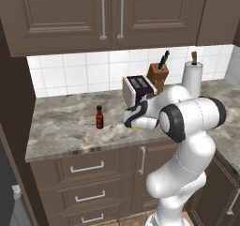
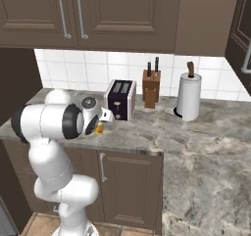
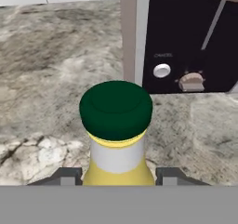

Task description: Place the mustard and condiment bottle from the counter to the top shelf of the fridge. If the existing items in the fridge are on the top shelf, move them to other shelves.

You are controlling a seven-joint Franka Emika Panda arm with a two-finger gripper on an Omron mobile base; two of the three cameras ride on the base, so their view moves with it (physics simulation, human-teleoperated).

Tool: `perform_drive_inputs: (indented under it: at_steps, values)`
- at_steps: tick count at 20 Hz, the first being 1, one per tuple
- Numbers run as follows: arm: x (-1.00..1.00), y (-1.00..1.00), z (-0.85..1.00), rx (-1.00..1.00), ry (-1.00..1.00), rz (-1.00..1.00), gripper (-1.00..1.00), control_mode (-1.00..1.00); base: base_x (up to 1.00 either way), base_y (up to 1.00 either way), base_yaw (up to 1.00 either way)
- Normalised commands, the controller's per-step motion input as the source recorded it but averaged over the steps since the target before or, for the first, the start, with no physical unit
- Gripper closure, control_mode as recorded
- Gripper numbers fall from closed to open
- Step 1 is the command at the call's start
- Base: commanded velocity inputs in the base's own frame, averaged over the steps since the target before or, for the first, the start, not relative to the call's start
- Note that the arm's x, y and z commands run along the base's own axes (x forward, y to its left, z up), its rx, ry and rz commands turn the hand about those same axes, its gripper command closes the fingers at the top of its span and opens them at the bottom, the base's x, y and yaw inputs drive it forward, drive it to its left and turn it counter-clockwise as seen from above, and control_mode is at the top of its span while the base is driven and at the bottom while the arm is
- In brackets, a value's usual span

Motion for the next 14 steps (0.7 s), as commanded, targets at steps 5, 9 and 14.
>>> perform_drive_inputs:
  at_steps: [5,9,14]
  values:
    - [-0.87,0.0,0.84,0.0,-0.23,0.0,1.0,-1.0,0.0,0.0,0.0]
    - [-1.0,0.0,1.0,0.0,-0.24,-0.01,1.0,-1.0,0.0,0.0,0.0]
    - [-1.0,-0.02,1.0,0.0,-0.13,-0.05,1.0,-1.0,0.0,0.0,0.0]
